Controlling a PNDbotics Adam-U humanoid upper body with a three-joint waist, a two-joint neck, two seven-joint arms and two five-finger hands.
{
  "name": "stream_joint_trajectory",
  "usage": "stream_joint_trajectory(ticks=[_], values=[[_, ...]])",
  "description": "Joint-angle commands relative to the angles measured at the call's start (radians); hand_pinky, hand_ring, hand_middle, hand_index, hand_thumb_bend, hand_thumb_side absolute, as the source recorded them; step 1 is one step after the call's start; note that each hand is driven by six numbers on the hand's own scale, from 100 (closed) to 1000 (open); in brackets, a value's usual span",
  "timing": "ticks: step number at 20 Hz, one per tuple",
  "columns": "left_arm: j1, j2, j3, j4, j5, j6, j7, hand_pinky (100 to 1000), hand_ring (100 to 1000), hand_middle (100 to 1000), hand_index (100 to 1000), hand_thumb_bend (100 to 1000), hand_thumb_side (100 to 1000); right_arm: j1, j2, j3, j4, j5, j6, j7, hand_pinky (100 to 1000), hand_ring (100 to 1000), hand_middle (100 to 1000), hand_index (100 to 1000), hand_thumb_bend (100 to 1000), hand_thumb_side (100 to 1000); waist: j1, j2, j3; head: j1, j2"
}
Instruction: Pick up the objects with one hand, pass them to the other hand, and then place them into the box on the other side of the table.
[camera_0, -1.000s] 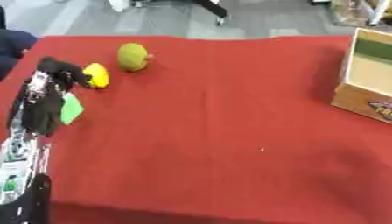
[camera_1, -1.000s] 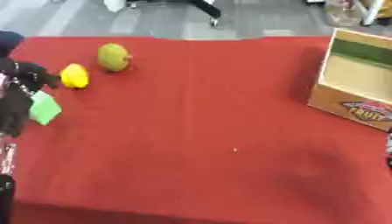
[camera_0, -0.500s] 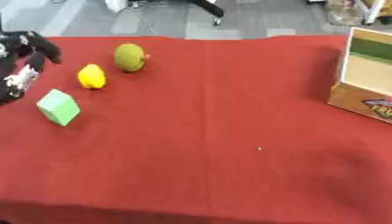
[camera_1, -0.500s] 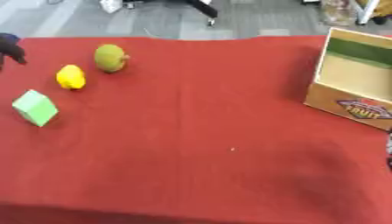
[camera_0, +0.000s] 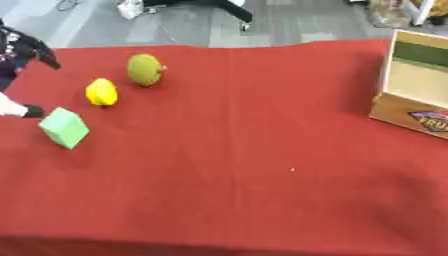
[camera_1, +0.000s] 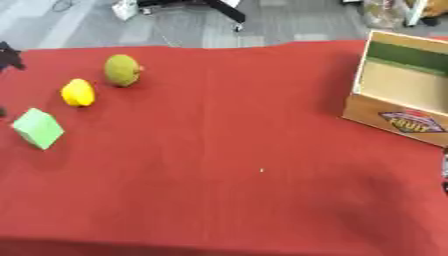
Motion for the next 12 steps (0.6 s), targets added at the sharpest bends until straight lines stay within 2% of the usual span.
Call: stream_joint_trajectory(ticks=[1,4,6,9,12], values=[[-0.035,0.009,-0.019,0.110,-0.159,-0.020,0.047,796,787,758,852,867,719,-0.004,-0.022,0.001,-0.009,0.003,-0.001,0.003,681,838,375,726,100,691,0.011,-0.026,0.000,0.003,0.005],[-0.046,-0.013,-0.018,0.180,-0.247,-0.028,0.100,799,790,763,851,865,680,-0.004,-0.021,0.001,-0.009,0.003,-0.001,0.003,681,838,375,726,100,691,0.010,-0.024,0.000,0.011,0.005],[-0.049,-0.025,-0.015,0.207,-0.282,-0.030,0.134,797,787,762,850,864,655,-0.003,-0.020,0.001,-0.009,0.003,-0.001,0.003,681,838,375,726,100,691,0.010,-0.024,0.000,0.038,0.005],[-0.054,-0.038,-0.009,0.233,-0.310,-0.030,0.188,792,776,754,845,863,579,-0.003,-0.020,0.001,-0.009,0.004,-0.001,0.003,681,838,375,726,100,691,0.010,-0.024,0.000,0.080,0.005],[-0.057,-0.045,-0.008,0.249,-0.328,-0.030,0.226,791,774,753,845,857,572,-0.003,-0.020,0.001,-0.009,0.004,-0.001,0.003,681,838,375,726,100,691,0.009,-0.024,0.000,0.087,0.005]])
